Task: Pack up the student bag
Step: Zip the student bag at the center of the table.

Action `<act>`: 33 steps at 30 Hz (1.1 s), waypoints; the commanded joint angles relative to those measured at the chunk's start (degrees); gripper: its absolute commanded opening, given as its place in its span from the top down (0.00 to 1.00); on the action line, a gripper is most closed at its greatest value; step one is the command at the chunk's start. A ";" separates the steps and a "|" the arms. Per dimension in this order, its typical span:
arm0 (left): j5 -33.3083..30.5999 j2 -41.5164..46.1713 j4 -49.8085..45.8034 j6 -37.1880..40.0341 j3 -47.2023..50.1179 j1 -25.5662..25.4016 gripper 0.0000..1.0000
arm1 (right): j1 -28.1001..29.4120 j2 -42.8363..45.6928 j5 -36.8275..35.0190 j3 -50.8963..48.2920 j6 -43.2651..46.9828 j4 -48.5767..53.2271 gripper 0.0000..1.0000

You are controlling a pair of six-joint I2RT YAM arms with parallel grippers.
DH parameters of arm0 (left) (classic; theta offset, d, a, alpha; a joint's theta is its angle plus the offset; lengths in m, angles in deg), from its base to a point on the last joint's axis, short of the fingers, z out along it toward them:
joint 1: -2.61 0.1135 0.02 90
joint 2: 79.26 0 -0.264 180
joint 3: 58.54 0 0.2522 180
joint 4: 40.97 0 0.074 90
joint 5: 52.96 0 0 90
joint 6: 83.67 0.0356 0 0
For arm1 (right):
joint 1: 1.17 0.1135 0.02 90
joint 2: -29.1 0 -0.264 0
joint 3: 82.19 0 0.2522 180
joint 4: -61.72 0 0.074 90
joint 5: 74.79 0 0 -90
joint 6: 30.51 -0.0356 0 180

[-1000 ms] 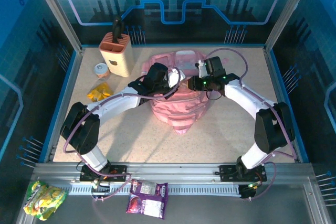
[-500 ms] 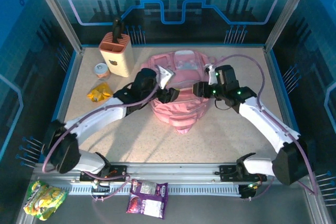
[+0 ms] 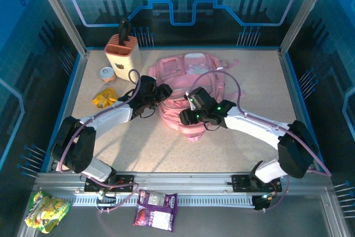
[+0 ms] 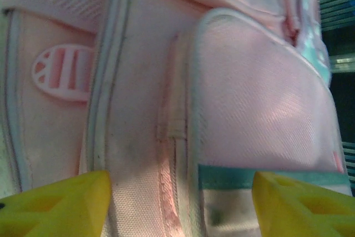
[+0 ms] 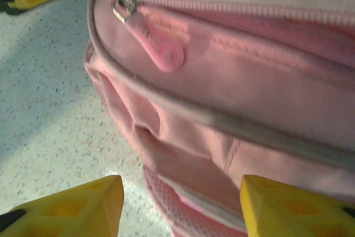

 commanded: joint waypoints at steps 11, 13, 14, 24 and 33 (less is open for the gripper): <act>2.35 -4.93 6.07 -9.96 -3.61 0.71 0.75 | 1.90 -9.79 -10.90 10.26 5.96 -4.22 0.42; 3.16 -5.19 6.82 -10.27 -3.67 0.71 0.84 | 1.79 -11.47 -11.03 11.54 6.22 -4.57 0.43; 3.71 -5.36 7.12 -10.15 -3.88 0.71 0.89 | 1.82 -12.51 -11.55 12.49 6.19 -4.11 0.44; 5.36 -5.12 7.01 -9.60 -3.99 0.69 1.00 | 2.78 -18.03 -19.47 17.55 9.74 -0.92 0.73; 5.59 -1.66 -4.24 3.30 -5.03 5.88 1.00 | 0.23 -10.48 -26.90 10.56 3.12 8.32 1.00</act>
